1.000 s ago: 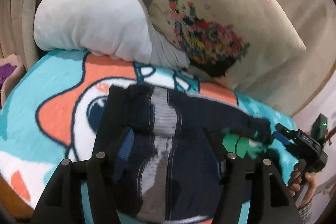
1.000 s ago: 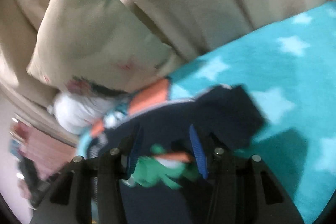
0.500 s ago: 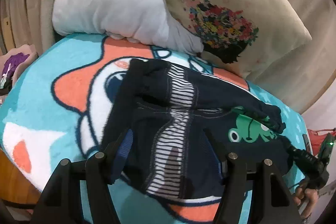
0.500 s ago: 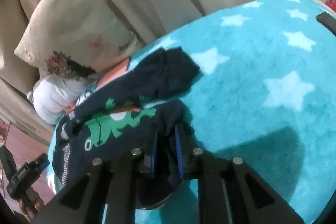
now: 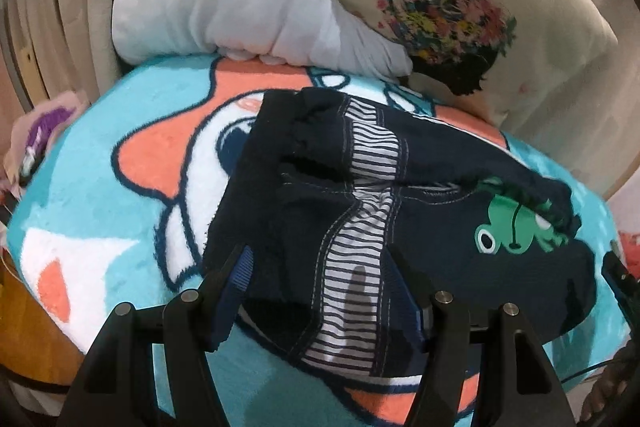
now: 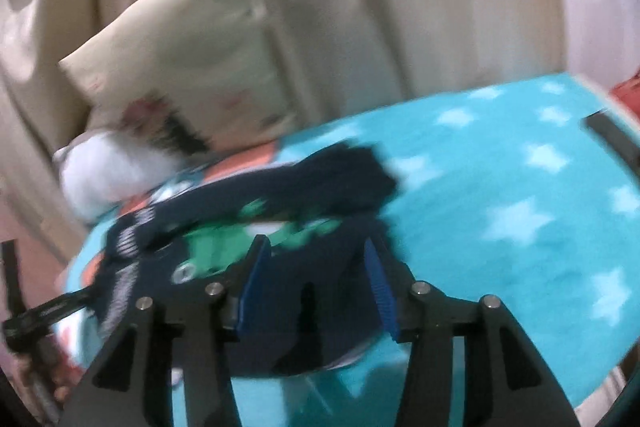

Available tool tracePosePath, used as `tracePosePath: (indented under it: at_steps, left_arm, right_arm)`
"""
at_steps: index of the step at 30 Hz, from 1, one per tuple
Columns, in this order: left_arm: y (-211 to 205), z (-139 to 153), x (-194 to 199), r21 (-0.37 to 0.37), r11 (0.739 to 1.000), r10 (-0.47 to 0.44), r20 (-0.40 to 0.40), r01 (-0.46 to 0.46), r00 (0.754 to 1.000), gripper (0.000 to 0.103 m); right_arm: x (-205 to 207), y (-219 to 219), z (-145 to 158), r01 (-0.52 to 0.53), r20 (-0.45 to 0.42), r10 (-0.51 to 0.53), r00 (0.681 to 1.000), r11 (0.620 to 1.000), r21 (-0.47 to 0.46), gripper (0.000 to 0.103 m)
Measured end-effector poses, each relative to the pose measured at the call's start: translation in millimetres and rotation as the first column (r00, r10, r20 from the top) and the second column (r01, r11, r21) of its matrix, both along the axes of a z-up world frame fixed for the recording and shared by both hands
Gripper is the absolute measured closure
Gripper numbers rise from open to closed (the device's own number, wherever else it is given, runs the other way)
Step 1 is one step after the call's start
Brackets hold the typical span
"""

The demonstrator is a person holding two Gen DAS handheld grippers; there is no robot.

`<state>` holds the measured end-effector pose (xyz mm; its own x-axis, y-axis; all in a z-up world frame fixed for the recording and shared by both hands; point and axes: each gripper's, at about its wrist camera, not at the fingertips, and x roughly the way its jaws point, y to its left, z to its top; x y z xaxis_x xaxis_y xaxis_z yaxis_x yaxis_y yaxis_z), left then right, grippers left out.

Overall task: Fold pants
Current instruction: 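Lay the pants flat on the blanket and open both grippers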

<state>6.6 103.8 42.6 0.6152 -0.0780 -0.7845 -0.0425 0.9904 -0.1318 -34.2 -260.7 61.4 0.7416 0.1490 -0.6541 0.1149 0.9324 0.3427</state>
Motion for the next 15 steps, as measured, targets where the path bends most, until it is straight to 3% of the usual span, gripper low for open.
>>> tracePosePath:
  at_steps: [5,10,15]
  left_arm:
    - [-17,7,-13,0.096,0.995,-0.026,0.076,0.019,0.997,0.032]
    - [-24,5,-14,0.100,0.994,-0.049,0.085,0.041,0.995,0.031]
    - [-26,0,-13,0.115,0.992,-0.064,0.075,0.055,0.995,0.031]
  right_arm:
    - [5,35,-20,-0.083,-0.023,0.084,0.996,0.996,0.040,0.055]
    - [-2,55,-26,-0.101,-0.032,0.102,0.994,0.995,0.017,0.047]
    - [-2,65,-27,-0.120,-0.034,0.119,0.992,0.993,-0.015,0.046]
